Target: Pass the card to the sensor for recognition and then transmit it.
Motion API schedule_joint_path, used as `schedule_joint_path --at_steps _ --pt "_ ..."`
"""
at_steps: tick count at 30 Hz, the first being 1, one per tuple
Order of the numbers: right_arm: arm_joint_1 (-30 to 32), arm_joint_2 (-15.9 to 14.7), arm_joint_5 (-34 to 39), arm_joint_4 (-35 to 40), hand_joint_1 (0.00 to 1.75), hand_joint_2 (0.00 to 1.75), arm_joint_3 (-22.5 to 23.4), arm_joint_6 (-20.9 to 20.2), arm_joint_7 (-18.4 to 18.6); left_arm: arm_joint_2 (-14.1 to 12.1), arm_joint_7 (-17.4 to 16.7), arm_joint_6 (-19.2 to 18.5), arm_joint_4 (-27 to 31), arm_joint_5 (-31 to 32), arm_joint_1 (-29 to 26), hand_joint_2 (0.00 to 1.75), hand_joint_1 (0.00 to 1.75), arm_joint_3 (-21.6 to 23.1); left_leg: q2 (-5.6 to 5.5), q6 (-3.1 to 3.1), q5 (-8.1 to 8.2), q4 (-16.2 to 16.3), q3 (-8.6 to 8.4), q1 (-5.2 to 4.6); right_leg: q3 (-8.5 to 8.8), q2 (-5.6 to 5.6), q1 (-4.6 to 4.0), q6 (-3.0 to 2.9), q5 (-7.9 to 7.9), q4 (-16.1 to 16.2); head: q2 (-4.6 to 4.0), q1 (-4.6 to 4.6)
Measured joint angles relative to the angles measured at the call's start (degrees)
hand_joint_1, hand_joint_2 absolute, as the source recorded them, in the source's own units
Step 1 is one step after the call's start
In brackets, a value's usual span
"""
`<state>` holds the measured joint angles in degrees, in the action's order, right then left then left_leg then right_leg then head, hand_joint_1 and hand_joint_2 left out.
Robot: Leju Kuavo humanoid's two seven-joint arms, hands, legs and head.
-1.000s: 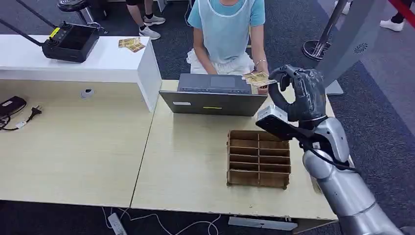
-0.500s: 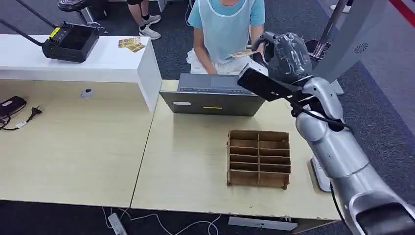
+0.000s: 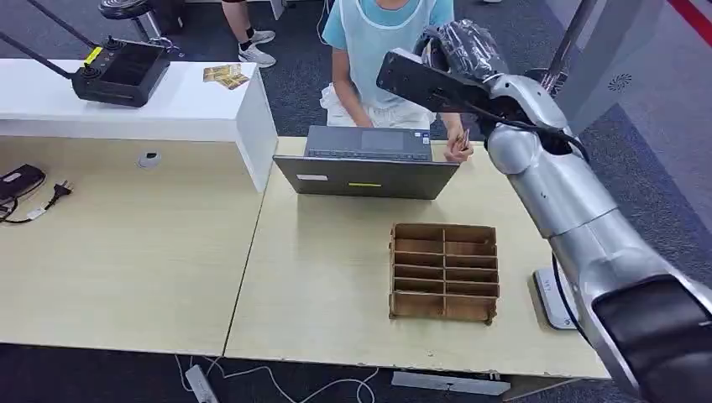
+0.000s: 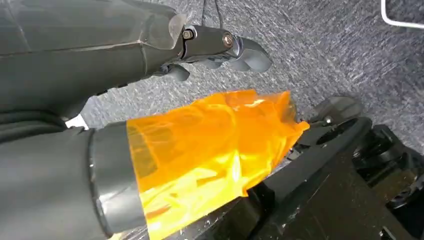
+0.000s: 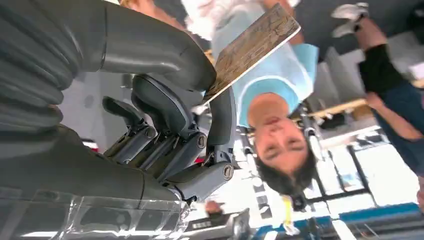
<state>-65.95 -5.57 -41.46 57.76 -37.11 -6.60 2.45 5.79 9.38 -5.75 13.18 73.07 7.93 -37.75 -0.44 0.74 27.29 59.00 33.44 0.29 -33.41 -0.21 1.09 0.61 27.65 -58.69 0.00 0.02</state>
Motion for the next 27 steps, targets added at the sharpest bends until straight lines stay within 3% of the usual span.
schedule_joint_path --at_steps 10,21,22,23,25,27 --pt "-8.14 3.37 -0.61 -17.80 1.75 1.75 -1.51 -1.01 2.34 0.28 -2.97 -0.35 0.00 -1.71 1.29 0.00 0.00 0.94 -0.03 0.00 -0.01 0.02 0.00 0.00 0.00 -0.01 0.00 0.00 -0.01 0.00 0.00 -0.02" --pt "-11.66 4.57 -0.17 -28.63 1.75 1.75 -1.59 -1.57 4.66 1.16 -5.68 0.74 0.00 -5.36 1.49 0.00 0.00 0.90 -0.03 0.00 -0.01 0.03 -0.02 0.00 -0.01 -0.01 0.00 0.00 -0.01 0.00 0.00 -0.02" --pt "-11.78 4.50 -0.11 -29.41 1.75 1.75 -1.53 -1.42 5.69 1.20 -7.06 2.32 0.00 -7.52 1.50 0.00 0.00 0.64 -0.02 0.01 -0.01 0.04 -0.05 0.00 -0.04 0.00 0.00 0.00 -0.01 0.01 0.00 -0.02" --pt "-11.80 3.59 0.02 -30.04 1.75 1.75 -1.29 -1.10 7.09 1.80 -9.66 6.26 0.02 -12.00 1.31 0.00 0.00 -0.68 0.02 0.01 0.00 0.04 -0.06 0.00 -0.06 0.05 0.00 -0.01 -0.02 0.02 0.00 -0.02" --pt "-11.59 1.33 0.29 -30.77 1.75 1.75 -0.81 -0.70 7.67 3.74 -12.50 16.13 0.00 -26.69 0.58 0.00 0.00 -7.03 -0.26 -0.01 0.01 0.08 -0.03 -0.01 0.07 -0.21 0.02 0.01 -0.01 0.06 0.00 0.20" --pt "-11.57 -1.05 0.55 -31.77 1.75 1.75 -0.13 0.07 7.43 4.89 -12.37 18.62 0.02 -36.34 -1.06 0.00 0.00 -14.65 -0.39 -0.01 0.00 0.08 0.01 -0.03 0.08 -0.35 0.02 0.03 0.01 0.09 0.00 0.20"
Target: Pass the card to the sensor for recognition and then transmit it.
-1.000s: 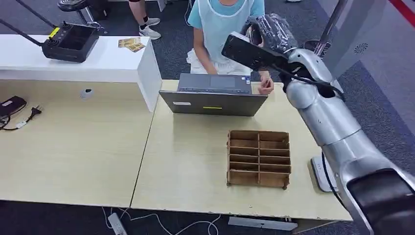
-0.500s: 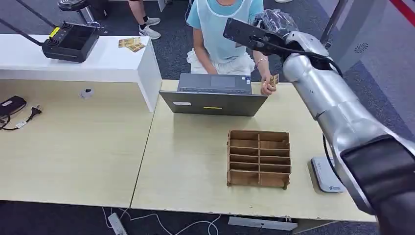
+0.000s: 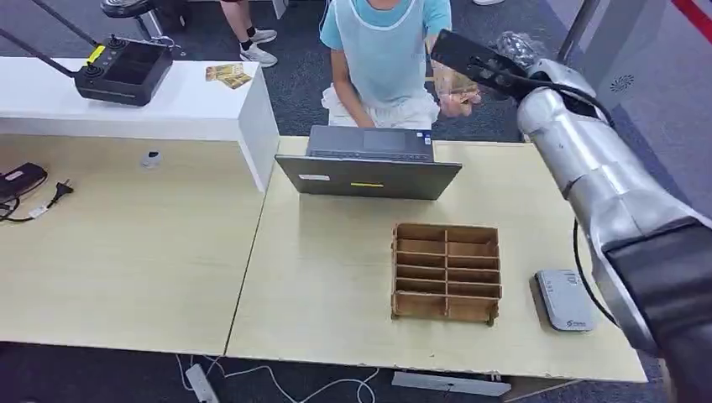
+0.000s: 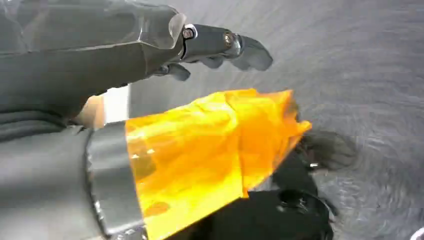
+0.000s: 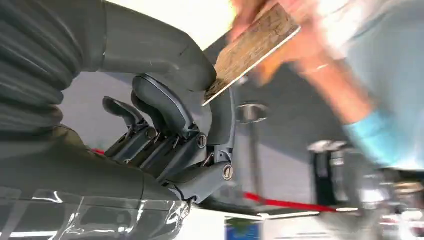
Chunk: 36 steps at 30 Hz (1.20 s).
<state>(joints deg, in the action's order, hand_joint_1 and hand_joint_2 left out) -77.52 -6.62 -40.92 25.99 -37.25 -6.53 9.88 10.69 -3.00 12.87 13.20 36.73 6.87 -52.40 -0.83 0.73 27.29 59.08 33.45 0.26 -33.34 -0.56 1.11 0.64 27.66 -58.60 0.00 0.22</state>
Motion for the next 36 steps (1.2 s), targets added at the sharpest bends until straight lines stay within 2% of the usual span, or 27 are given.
schedule_joint_path --at_steps 4,12,17,28,29,31,36 --pt "0.55 -2.27 0.24 -1.49 1.75 1.75 1.44 0.46 0.59 1.64 -0.20 0.79 -0.02 0.45 -1.45 0.00 0.00 -7.09 0.46 -0.08 0.07 0.01 0.02 -0.05 -0.13 0.47 0.06 0.09 -0.09 0.05 0.00 -0.13" --pt "1.60 -3.48 1.29 -2.86 1.75 1.75 4.42 0.55 1.53 2.65 -1.40 1.69 0.00 -2.09 -0.86 0.00 0.00 -14.18 0.46 -0.02 0.01 0.00 -0.06 0.01 -0.15 0.49 0.00 0.07 -0.12 -0.05 0.00 -0.09" --pt "1.68 -3.52 1.29 -3.08 1.75 1.75 5.38 0.79 1.53 2.95 -1.38 1.42 0.00 -3.64 -0.74 0.00 0.00 -16.59 0.47 -0.01 0.01 0.00 -0.06 0.02 -0.15 0.50 -0.01 0.07 -0.12 -0.06 0.00 -0.09" --pt "1.93 -3.50 2.05 -3.06 1.75 1.75 7.06 1.35 0.26 3.39 -0.28 1.51 0.00 -4.19 -0.66 0.00 0.00 -18.07 0.46 -0.01 0.01 0.00 -0.04 0.00 -0.13 0.49 0.00 0.07 -0.12 -0.05 0.00 -0.11" --pt "1.99 -3.50 2.05 -3.06 1.64 1.75 7.24 1.38 0.26 3.54 -0.20 1.51 0.00 -4.16 -0.66 0.00 0.00 -18.07 0.46 -0.01 0.01 0.00 -0.04 0.00 -0.13 0.49 0.00 0.07 -0.13 -0.05 0.00 -0.09" --pt "2.08 -3.50 2.08 -3.06 0.03 1.75 7.41 1.40 0.26 3.63 -0.17 1.51 0.00 -4.16 -0.66 0.00 0.00 -18.07 0.46 -0.01 0.01 0.00 -0.04 0.00 -0.13 0.48 0.00 0.07 -0.13 -0.05 0.00 -0.11" --pt "2.45 -3.50 2.08 -3.04 0.00 1.75 7.83 1.59 0.24 3.96 -0.13 1.47 0.00 -4.16 -0.66 0.00 0.00 -18.11 0.46 -0.01 0.01 0.00 -0.05 0.01 -0.14 0.49 0.00 0.07 -0.13 -0.05 0.00 -0.11"
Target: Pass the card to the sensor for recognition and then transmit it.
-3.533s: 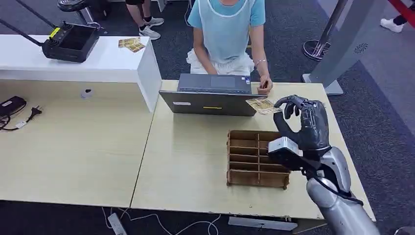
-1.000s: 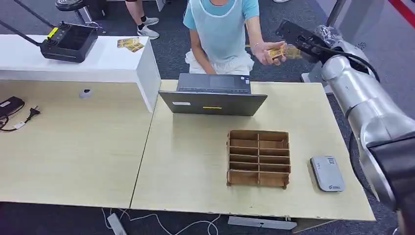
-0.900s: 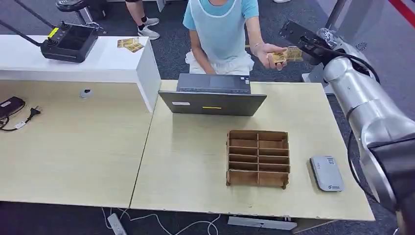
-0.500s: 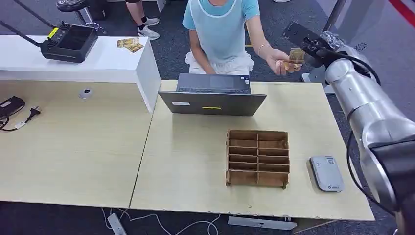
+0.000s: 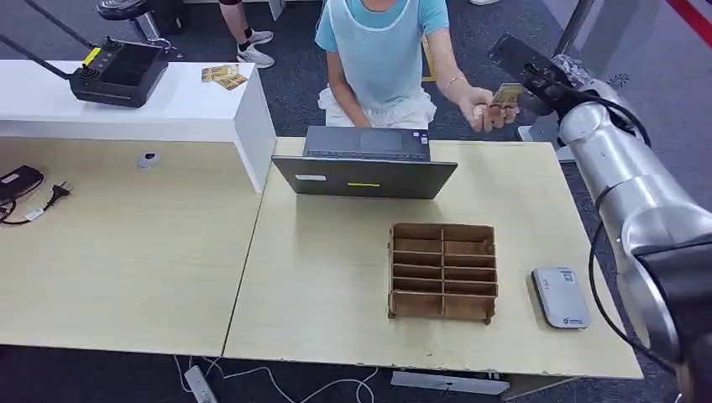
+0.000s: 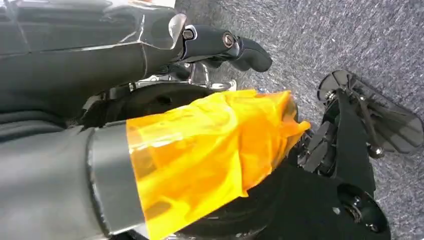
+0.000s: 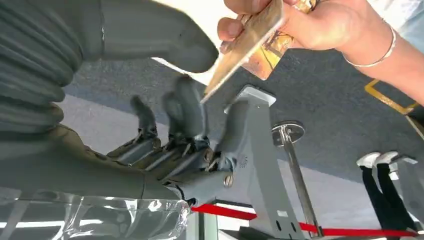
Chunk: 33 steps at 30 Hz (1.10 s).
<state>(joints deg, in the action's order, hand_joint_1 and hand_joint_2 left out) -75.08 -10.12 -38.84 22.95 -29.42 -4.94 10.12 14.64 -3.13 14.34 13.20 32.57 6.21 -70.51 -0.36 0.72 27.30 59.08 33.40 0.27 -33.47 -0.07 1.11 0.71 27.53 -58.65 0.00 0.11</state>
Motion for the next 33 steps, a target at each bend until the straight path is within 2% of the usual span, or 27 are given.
schedule_joint_path --at_steps 8,20,26,29,33 --pt "1.04 -0.33 -0.42 0.72 0.00 1.75 0.48 1.83 -0.67 0.09 0.70 -0.81 0.00 0.07 -0.01 0.00 0.00 0.00 0.00 0.00 0.00 0.00 0.00 0.00 0.00 0.00 0.00 0.00 0.00 0.00 0.00 0.00" --pt "5.02 -1.46 -0.81 6.68 0.00 1.75 3.19 9.75 -5.09 0.22 1.29 -1.16 0.20 -0.02 -0.04 0.00 0.00 0.00 0.00 0.00 0.00 0.00 -0.01 0.00 0.00 0.00 0.00 0.00 0.00 0.00 0.00 0.02" --pt "10.25 -3.04 -0.57 14.85 0.00 1.75 5.66 13.33 -7.19 0.52 1.99 -1.31 0.66 -0.02 -0.08 0.00 0.00 0.00 -0.02 0.00 0.00 0.00 0.00 0.01 0.00 -0.03 0.00 0.00 0.00 0.01 0.00 0.02" --pt "14.69 -4.89 0.45 21.43 0.00 1.75 7.84 13.42 -8.02 0.68 2.34 -1.27 1.00 0.13 -0.13 0.00 0.00 0.00 -0.06 0.00 0.01 0.00 0.00 0.00 0.01 -0.08 0.00 0.00 0.01 0.04 0.00 0.02" --pt "22.60 -7.85 5.63 31.51 0.00 1.75 12.62 11.91 -11.22 0.79 2.89 -0.65 1.14 -0.24 -0.16 0.00 0.00 0.00 -0.28 -0.01 0.01 0.00 0.07 0.00 0.05 -0.27 0.00 0.03 0.02 0.06 0.00 0.02"
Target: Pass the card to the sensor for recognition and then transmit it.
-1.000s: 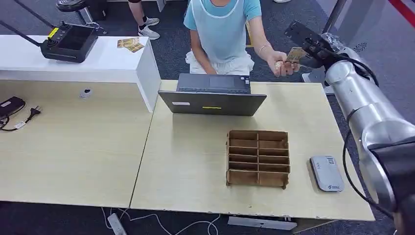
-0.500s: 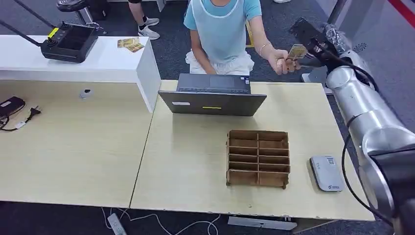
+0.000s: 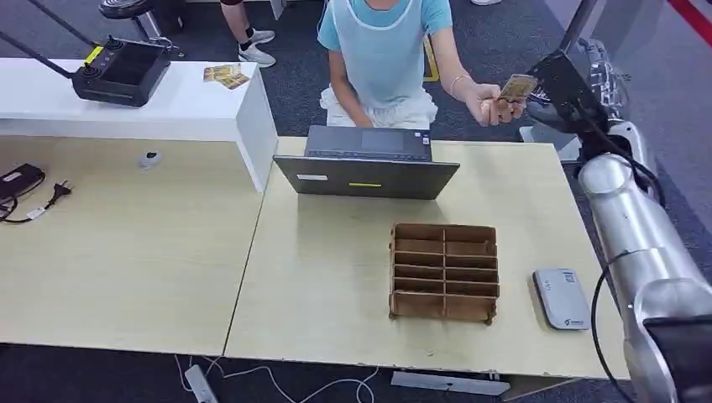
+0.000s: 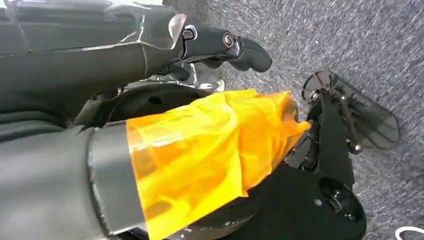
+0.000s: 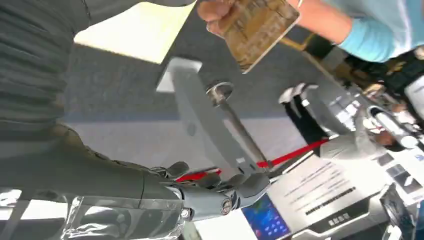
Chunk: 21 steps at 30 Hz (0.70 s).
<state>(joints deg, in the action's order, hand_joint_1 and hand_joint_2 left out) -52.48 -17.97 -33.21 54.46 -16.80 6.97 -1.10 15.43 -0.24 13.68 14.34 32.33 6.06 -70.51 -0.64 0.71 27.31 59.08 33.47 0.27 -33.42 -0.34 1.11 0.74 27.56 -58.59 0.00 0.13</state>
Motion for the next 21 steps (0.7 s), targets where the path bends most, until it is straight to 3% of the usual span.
schedule_joint_path --at_steps 3,8,21 --pt "5.85 -0.94 7.34 7.29 0.00 1.75 4.44 -2.42 -3.13 0.07 0.52 0.43 0.11 -0.96 0.00 0.00 0.00 0.00 0.05 -0.03 0.02 0.00 -0.01 -0.01 -0.01 0.03 0.00 0.00 0.00 0.00 0.00 0.00" --pt "15.36 -1.07 14.54 19.49 0.00 1.75 10.52 -2.60 -6.99 0.13 1.42 1.09 0.22 -2.45 0.01 0.00 0.00 -0.07 0.00 -0.03 0.02 -0.01 0.00 0.01 -0.02 0.00 -0.01 -0.01 0.03 0.00 0.00 0.02" --pt "31.67 -1.16 14.65 38.48 0.00 1.75 19.99 3.37 -12.79 0.22 1.24 1.11 0.50 -6.23 -0.10 0.00 0.00 -1.71 0.03 -0.03 0.03 -0.04 0.04 0.00 0.00 0.00 0.00 -0.01 0.04 0.00 0.00 0.00"
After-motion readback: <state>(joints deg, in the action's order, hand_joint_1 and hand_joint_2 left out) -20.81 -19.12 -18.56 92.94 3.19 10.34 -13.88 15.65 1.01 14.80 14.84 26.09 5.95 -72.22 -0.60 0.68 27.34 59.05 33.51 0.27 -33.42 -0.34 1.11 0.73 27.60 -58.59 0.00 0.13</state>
